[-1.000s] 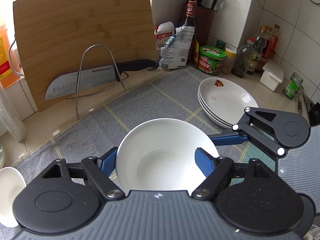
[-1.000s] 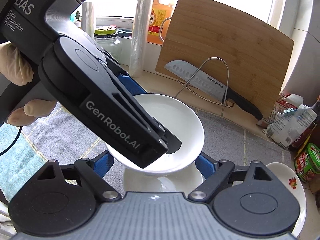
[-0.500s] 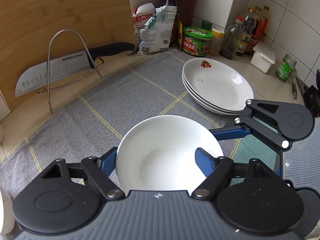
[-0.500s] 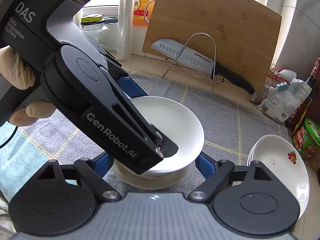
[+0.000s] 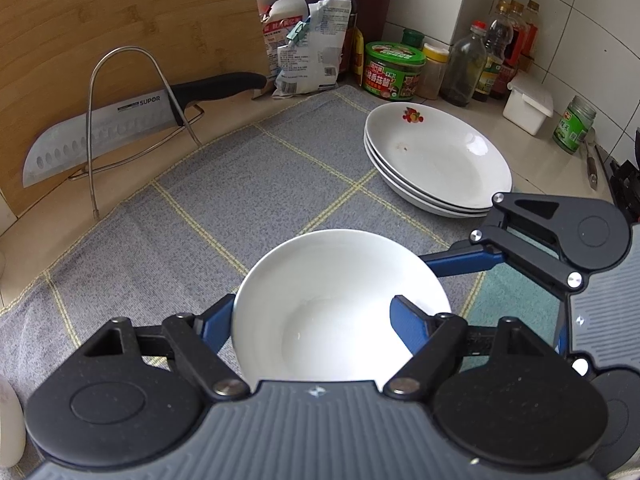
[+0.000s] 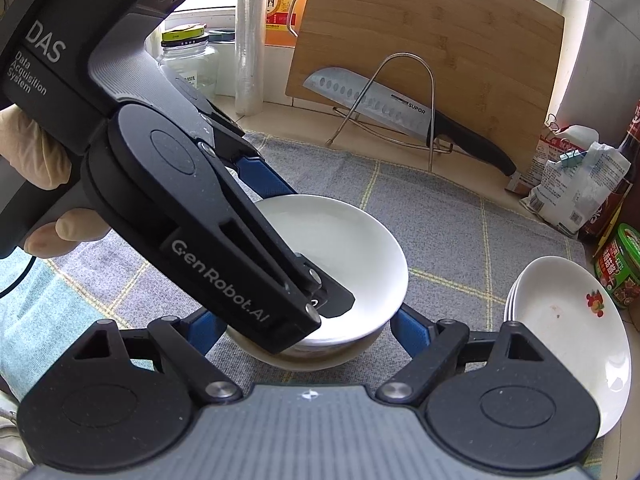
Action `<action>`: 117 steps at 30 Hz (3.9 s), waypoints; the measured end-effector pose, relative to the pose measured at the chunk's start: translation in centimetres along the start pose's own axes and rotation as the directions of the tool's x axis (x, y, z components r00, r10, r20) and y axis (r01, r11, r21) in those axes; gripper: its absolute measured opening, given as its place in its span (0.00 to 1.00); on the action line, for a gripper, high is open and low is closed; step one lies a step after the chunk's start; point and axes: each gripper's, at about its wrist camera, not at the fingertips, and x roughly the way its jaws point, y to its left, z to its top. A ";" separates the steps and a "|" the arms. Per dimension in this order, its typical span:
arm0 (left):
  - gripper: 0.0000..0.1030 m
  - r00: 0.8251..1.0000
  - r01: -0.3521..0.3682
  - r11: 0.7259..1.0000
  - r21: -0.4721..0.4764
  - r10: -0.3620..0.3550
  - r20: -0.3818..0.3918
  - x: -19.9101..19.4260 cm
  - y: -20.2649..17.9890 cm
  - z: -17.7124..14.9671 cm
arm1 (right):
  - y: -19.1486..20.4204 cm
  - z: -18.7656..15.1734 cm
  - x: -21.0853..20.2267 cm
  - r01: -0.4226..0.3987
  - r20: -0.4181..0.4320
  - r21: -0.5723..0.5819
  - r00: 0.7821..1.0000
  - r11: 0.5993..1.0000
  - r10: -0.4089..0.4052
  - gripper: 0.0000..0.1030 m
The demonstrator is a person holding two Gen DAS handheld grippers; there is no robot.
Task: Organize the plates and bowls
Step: 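Lower the white bowl into the bowl stack and open the left tool, then withdraw the left tool and move both tools toward the last flower-print bowl, then close the right tool on the rim of the flower-print bowl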
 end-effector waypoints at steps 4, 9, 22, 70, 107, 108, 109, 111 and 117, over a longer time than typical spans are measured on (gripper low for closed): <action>0.78 1.000 0.004 1.000 -0.006 -0.004 -0.006 0.3 0.2 -0.1 | -0.2 0.0 0.1 -0.012 -0.001 0.014 1.000 1.000 0.013 0.88; 0.78 1.000 0.008 1.000 -0.018 -0.008 -0.005 0.4 0.3 -0.2 | -0.4 0.0 0.2 -0.018 0.000 0.023 1.000 1.000 0.018 0.88; 0.80 0.999 0.004 0.999 -0.043 -0.002 0.038 -0.6 0.6 -0.5 | -0.5 0.4 -0.8 -0.001 0.040 0.022 0.999 1.000 0.000 1.00; 0.99 0.853 -0.402 0.791 -0.462 0.507 0.124 -10.6 7.1 -11.5 | 1.8 4.0 -1.7 -0.075 0.115 -0.052 0.990 0.996 0.081 1.00; 0.99 0.881 -0.385 0.882 -0.272 0.439 0.177 -9.3 19.2 -17.8 | 13.4 18.2 10.6 -0.084 -0.040 -0.016 0.996 0.996 0.083 1.00; 0.99 0.882 -0.385 0.883 -0.270 0.438 0.176 -9.2 19.4 -17.6 | 13.4 18.4 10.9 -0.092 -0.042 -0.017 0.995 0.996 0.091 1.00; 0.99 0.884 -0.381 0.885 -0.269 0.433 0.173 -9.0 19.5 -17.5 | 13.4 18.6 11.3 -0.100 -0.045 -0.020 0.994 0.995 0.099 1.00; 0.99 0.886 -0.378 0.886 -0.267 0.430 0.173 -8.6 19.9 -17.2 | 13.5 19.0 12.0 -0.111 -0.052 -0.022 0.993 0.994 0.109 1.00; 0.96 0.886 -0.374 0.887 -0.272 0.428 0.180 -8.3 20.5 -16.5 | 13.6 20.0 14.2 -0.153 -0.075 -0.014 0.986 0.988 0.152 0.97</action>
